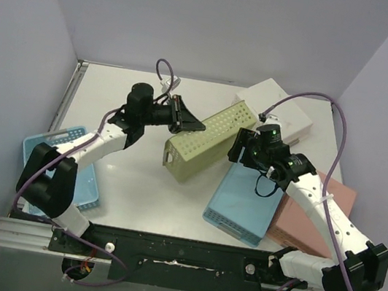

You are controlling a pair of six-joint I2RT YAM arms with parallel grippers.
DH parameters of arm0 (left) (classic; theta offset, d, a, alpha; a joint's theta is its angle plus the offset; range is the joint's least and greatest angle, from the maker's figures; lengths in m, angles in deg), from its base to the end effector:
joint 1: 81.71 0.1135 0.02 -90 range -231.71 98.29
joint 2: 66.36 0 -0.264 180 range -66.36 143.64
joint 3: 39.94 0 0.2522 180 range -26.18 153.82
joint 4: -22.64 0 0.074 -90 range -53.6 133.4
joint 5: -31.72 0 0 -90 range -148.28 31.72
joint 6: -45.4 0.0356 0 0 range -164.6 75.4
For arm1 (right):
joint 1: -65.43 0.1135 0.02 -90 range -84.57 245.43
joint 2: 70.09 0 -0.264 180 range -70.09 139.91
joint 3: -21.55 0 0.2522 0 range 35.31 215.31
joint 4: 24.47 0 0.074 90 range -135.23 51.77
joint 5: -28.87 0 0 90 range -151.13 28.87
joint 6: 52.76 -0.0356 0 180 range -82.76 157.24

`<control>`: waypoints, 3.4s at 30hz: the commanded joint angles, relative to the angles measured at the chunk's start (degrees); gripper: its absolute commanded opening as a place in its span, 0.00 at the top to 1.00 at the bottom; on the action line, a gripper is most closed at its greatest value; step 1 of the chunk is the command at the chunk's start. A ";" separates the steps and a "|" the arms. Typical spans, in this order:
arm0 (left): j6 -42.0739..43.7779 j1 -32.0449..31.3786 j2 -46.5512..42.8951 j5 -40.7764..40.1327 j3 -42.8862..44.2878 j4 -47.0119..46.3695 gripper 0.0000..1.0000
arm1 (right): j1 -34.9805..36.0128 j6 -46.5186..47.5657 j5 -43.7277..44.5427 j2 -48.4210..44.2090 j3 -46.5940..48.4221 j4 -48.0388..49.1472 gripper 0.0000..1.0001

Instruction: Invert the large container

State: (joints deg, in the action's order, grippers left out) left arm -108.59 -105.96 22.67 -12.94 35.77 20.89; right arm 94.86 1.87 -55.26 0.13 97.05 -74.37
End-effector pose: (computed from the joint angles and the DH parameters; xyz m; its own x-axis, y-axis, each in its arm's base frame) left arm 0.3160 -0.1701 0.2995 -0.9106 -0.2826 -0.3014 0.2409 0.2296 -0.9430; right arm 0.2279 0.1244 0.3083 -0.7451 0.2408 -0.6220 0.0073 0.9354 0.3534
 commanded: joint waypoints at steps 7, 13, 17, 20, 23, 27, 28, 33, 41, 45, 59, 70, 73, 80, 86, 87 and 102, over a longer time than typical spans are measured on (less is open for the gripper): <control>-14.73 0.50 5.03 0.53 -7.03 -29.47 1.00 | -0.20 -0.40 2.39 -3.10 2.23 1.00 0.30; -17.80 1.95 7.84 1.53 -9.28 -34.53 1.00 | -0.37 -0.31 2.66 -3.14 1.84 0.92 0.30; -17.97 2.89 8.45 2.06 -9.51 -34.69 1.00 | -0.60 -0.23 2.83 -3.30 1.57 0.98 0.30; -17.93 3.98 8.73 2.37 -9.95 -34.60 1.00 | -0.73 -0.05 2.94 -3.49 1.38 0.99 0.30; -17.58 5.35 8.87 2.62 -10.63 -33.98 1.00 | -0.91 0.13 2.93 -3.48 1.19 0.99 0.30; -16.31 7.54 9.11 3.69 -12.08 -32.76 1.00 | -1.08 0.31 2.81 -3.47 0.94 0.99 0.30; -16.17 8.14 9.09 4.33 -12.51 -32.75 1.00 | -1.11 0.35 2.83 -3.44 0.87 1.00 0.30; -15.46 12.30 8.43 5.78 -14.41 -32.36 1.00 | -1.38 0.56 2.68 -3.69 0.58 1.19 0.30; -8.99 16.00 7.82 7.28 -13.54 -24.54 1.00 | -1.58 0.93 2.24 -3.18 0.87 1.21 0.30; -2.09 18.75 7.52 7.52 -12.09 -15.81 0.97 | -1.78 1.02 2.47 -3.24 1.02 1.05 0.30; 28.49 25.74 5.99 -0.77 1.41 25.69 0.68 | -2.05 1.26 2.05 -2.03 2.10 1.02 0.30; 40.99 25.74 5.10 -23.44 12.23 46.92 0.52 | -2.12 1.10 0.85 -0.73 2.69 1.94 0.30; 41.13 25.74 5.10 -27.44 12.97 49.08 0.47 | -2.17 1.10 0.40 0.03 3.33 1.87 0.30; 39.38 25.70 -1.26 -35.33 11.35 50.18 0.47 | -2.13 1.60 0.01 0.57 4.56 1.48 0.30; 37.24 25.92 -10.71 -47.50 3.11 50.22 0.34 | -2.14 2.30 -0.95 2.21 6.14 1.15 0.30; 37.19 26.04 -12.17 -49.85 1.79 49.96 0.34 | -2.17 2.47 -1.14 2.47 6.26 1.31 0.30; 32.03 35.74 -13.10 -51.03 -8.66 48.36 0.28 | -2.02 1.95 -2.68 4.55 7.81 1.64 0.30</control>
State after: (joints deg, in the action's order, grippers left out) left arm -75.48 -73.61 9.71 -65.15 29.33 71.31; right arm 93.12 4.18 -57.73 6.62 103.78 -75.16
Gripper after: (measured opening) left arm 0.717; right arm 0.701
